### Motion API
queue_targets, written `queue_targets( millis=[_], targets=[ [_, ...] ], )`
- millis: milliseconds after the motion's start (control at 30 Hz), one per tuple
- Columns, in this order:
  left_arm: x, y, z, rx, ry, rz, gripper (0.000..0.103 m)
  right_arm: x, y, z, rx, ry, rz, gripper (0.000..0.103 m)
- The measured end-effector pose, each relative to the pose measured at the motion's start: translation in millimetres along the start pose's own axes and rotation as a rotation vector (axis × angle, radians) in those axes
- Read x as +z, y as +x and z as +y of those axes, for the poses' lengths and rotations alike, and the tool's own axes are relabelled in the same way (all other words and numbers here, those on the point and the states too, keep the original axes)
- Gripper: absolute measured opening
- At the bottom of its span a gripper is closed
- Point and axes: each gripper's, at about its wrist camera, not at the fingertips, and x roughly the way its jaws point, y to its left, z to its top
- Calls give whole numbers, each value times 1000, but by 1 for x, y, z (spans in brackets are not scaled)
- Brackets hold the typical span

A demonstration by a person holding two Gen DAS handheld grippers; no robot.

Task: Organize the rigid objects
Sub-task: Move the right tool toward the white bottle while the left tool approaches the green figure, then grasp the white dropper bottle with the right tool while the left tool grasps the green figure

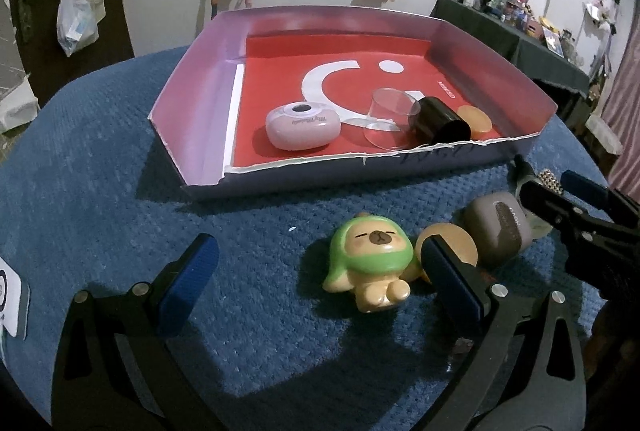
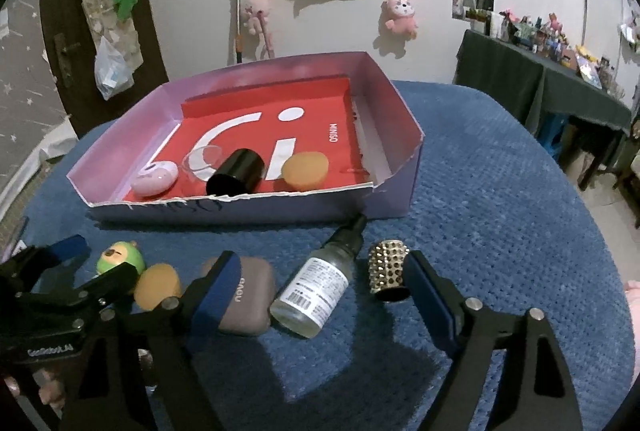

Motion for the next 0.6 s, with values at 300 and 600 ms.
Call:
queue_targets(
  millis=[300,600],
  targets=[
    [1,-3,0,19,15,-32,103,1,-10,-5,104,42,-17,71],
    [1,5,1,-6,19,-10,103,-5,0,-2,125,60,36,61]
  ],
)
